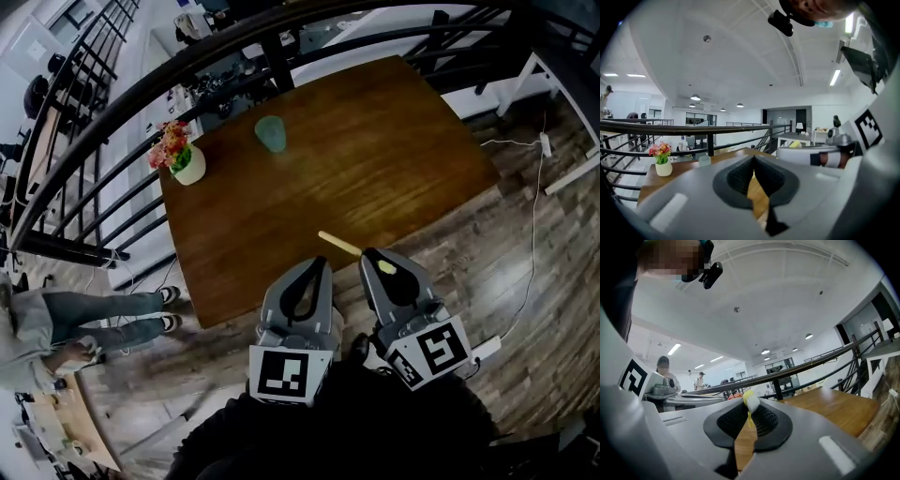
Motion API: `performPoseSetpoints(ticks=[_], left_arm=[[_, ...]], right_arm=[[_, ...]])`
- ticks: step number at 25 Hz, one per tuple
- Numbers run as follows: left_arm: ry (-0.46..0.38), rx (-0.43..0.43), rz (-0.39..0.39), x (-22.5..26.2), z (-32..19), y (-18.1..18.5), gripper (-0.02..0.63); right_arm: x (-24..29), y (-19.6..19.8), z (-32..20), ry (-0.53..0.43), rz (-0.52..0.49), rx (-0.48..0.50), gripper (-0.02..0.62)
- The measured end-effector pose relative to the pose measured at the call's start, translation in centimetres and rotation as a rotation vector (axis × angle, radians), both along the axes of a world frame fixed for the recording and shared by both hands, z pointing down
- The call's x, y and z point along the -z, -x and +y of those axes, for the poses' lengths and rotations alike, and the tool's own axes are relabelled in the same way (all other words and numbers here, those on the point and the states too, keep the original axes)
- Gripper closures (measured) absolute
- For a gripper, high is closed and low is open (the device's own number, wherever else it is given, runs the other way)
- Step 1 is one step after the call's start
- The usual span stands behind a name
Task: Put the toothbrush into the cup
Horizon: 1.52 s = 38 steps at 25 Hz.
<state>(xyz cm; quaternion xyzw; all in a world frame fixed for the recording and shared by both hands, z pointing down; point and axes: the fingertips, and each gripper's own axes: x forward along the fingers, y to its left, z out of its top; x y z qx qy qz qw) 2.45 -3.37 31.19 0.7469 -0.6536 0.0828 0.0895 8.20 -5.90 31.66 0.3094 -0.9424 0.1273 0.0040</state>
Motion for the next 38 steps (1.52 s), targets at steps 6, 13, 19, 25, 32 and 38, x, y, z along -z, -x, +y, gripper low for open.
performPoseSetpoints(ticks=[6,13,19,25,32,38], left_arm=[[0.032,0.036,0.023,-1.5,-5.0,4.9,0.597],[-0.002,0.084,0.058,-0.7,-9.4,11.2,0.597],[-0.104,0.09,0.057,3.1,-11.0,13.9,0.597],[-0.136,0.112,0.035,4.2,-12.3,14.9,0.597],[-0.108,0.134,0.007,3.9,-14.5,14.7,0.597],[-0.065,0.169,0.018,2.8,-16.9,14.7,0.597]], right_arm=[[-1.6,5.1,-4.8,0.037,0.023,0.041,0.574],[-0.9,11.1,-9.0,0.015,0.064,0.086,0.574],[3.5,13.8,-11.0,-0.084,0.055,0.078,0.574],[4.5,14.6,-12.5,-0.112,0.031,0.085,0.574],[4.2,15.2,-15.3,-0.086,0.01,0.122,0.574],[3.2,15.5,-18.1,-0.048,0.016,0.153,0.574]])
